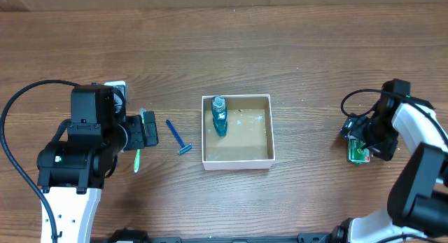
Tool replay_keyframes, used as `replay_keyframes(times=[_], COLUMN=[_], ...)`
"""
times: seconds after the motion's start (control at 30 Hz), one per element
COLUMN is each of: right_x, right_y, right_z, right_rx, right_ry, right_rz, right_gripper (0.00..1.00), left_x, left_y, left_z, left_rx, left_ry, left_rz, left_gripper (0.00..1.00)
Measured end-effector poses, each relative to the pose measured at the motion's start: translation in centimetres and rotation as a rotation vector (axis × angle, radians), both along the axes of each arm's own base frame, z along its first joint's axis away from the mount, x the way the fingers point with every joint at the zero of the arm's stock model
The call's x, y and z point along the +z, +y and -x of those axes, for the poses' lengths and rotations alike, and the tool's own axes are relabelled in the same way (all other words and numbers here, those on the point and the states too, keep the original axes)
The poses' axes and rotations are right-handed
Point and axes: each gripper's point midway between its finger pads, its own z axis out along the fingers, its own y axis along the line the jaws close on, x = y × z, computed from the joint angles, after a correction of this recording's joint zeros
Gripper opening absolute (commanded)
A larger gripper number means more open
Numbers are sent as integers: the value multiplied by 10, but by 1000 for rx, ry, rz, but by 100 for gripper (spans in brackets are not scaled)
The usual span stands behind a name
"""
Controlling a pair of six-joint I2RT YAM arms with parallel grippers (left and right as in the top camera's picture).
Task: Pack container
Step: 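Grasp the green Dettol soap bar with the right gripper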
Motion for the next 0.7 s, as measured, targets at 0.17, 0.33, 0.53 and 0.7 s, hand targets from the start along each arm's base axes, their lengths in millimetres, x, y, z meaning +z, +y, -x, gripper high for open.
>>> replay_keyframes(times=[0.17,0.33,0.53,0.7], right_x=[-13,-13,-12,14], right_y=[3,2,3,20], right_z=[5,5,5,4], right_rx=[13,15,9,-11], right_ry=[49,48,49,102], right_rz=[-22,-21,-23,-134], right_gripper=[80,53,47,46], left_x=[0,0,0,0], left_y=[0,0,0,0], left_z=[0,0,0,0], left_rx=[0,0,0,0], left_ry=[0,0,0,0], left_rz=[0,0,0,0], left_gripper=[100,100,100,100])
